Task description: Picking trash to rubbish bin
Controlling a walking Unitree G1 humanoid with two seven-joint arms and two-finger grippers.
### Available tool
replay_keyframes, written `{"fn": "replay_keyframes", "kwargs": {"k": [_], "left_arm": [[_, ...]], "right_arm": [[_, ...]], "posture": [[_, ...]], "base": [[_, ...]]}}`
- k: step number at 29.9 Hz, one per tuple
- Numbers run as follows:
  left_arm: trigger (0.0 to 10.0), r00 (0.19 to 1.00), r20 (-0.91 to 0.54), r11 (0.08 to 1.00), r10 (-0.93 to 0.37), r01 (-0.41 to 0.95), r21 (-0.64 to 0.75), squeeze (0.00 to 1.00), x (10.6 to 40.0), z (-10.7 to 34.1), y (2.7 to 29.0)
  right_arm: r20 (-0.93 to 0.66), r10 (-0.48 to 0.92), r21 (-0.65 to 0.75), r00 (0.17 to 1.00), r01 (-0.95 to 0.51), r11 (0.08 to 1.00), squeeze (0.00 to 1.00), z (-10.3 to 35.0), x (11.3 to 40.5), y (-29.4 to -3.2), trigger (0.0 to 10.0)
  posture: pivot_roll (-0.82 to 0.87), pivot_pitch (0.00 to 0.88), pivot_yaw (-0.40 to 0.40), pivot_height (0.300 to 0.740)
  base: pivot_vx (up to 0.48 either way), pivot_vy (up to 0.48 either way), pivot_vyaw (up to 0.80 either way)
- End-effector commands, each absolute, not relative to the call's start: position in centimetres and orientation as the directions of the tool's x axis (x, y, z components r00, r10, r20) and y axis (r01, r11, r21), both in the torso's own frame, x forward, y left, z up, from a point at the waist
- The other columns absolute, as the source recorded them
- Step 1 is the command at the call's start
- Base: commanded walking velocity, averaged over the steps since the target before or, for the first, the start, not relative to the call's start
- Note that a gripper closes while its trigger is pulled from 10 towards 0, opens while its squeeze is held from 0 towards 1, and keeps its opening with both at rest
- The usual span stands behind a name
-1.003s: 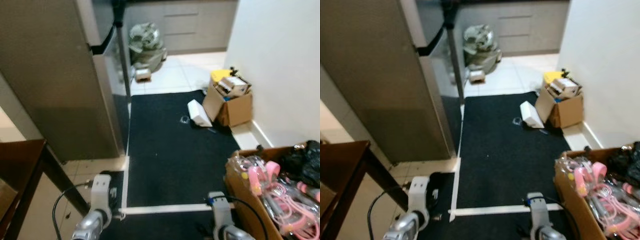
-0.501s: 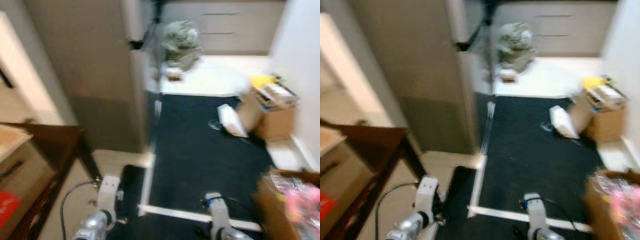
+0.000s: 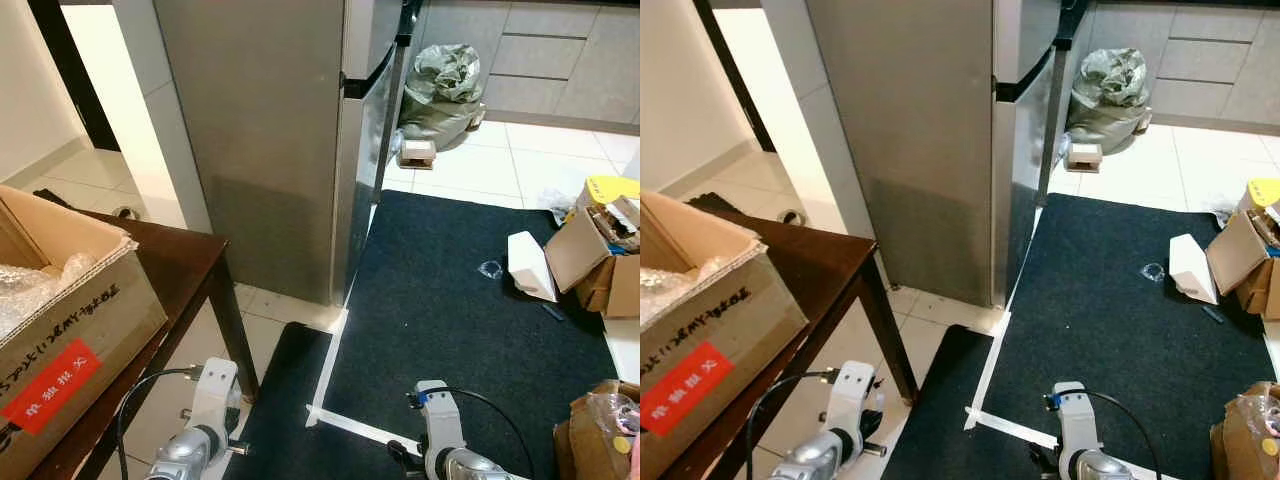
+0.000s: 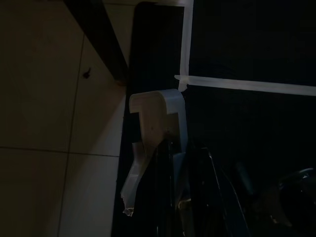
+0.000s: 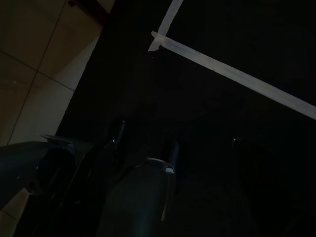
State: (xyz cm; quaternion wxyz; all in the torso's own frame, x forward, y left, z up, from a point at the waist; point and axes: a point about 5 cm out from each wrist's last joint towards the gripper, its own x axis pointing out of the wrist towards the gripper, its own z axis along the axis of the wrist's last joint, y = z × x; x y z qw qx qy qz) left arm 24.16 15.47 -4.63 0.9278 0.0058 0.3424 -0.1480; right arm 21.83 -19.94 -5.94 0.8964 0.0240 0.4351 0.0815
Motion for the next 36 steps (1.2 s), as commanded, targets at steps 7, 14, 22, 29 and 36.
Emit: {"fn": "replay_keyframes", "kwargs": {"k": [7,14,22,29,36], "left_arm": [[10.0,0.724,-0.641,0.960,-0.255,0.267,-0.081,0.00,23.9,-4.8,15.5],[10.0,0.724,-0.644,0.962,-0.248,0.261,-0.078,0.00,23.9,-4.8,15.7],[10.0,0.732,-0.645,0.972,-0.220,0.221,-0.081,0.00,24.0,-4.8,16.2],[10.0,0.734,-0.645,0.975,-0.210,0.204,-0.085,0.00,24.1,-4.7,16.4],[10.0,0.744,-0.635,0.976,-0.209,0.195,-0.094,0.00,24.1,-4.7,16.3]], "right_arm": [[-0.782,0.172,0.120,0.600,-0.126,0.985,0.00,-6.1,21.5,-19.7,10.0],[-0.783,0.170,0.117,0.598,-0.127,0.985,0.00,-6.2,21.4,-19.8,10.0],[-0.783,0.173,0.121,0.598,-0.127,0.985,0.00,-6.3,21.3,-19.6,10.0],[-0.783,0.175,0.122,0.597,-0.128,0.984,0.00,-6.3,21.3,-19.6,10.0],[-0.788,0.191,0.103,0.586,-0.180,0.978,0.00,-6.1,21.6,-19.6,10.0]], "posture": [[-0.14,0.042,0.026,0.740],[-0.14,0.048,0.029,0.740],[-0.14,0.055,0.033,0.740],[-0.14,0.058,0.029,0.740],[-0.13,0.064,0.023,0.740]], "base": [[0.000,-0.365,0.00],[0.000,-0.344,0.00],[0.000,0.000,0.00],[0.000,0.000,0.00],[0.000,0.000,0.08]]}}
